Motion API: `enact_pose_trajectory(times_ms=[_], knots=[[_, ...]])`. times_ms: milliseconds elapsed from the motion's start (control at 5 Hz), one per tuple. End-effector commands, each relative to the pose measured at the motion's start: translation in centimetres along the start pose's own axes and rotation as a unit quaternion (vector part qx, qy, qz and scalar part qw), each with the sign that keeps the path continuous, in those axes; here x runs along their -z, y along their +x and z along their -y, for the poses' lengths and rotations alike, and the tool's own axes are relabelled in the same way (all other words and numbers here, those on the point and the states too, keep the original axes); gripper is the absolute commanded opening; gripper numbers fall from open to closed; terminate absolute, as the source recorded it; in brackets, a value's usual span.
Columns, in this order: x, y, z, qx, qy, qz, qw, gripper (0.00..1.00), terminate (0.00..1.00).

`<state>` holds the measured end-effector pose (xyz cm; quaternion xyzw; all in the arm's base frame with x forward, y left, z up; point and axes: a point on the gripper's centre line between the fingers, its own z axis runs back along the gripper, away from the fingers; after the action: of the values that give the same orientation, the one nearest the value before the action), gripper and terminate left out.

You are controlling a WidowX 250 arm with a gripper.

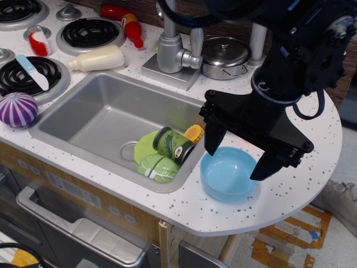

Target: Put pear in bowl

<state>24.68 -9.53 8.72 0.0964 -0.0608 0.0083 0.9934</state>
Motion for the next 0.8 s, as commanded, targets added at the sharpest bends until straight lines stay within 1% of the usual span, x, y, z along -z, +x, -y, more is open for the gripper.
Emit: enact_pose_trajectory(times_ms=[0,200,400,600], knots=[[0.0,0.0,0.0,0.000,0.000,0.000,1.0000,1.00,0.00],[-1.3,3.6,0.7,-0.025,0.010,0.023,0.9994,1.00,0.00],[-2.5,8.6,2.0,-0.048,0.025,0.059,0.9968,1.00,0.00],[-2.6,13.5,3.1,-0.056,0.007,0.095,0.9939,1.00,0.00]])
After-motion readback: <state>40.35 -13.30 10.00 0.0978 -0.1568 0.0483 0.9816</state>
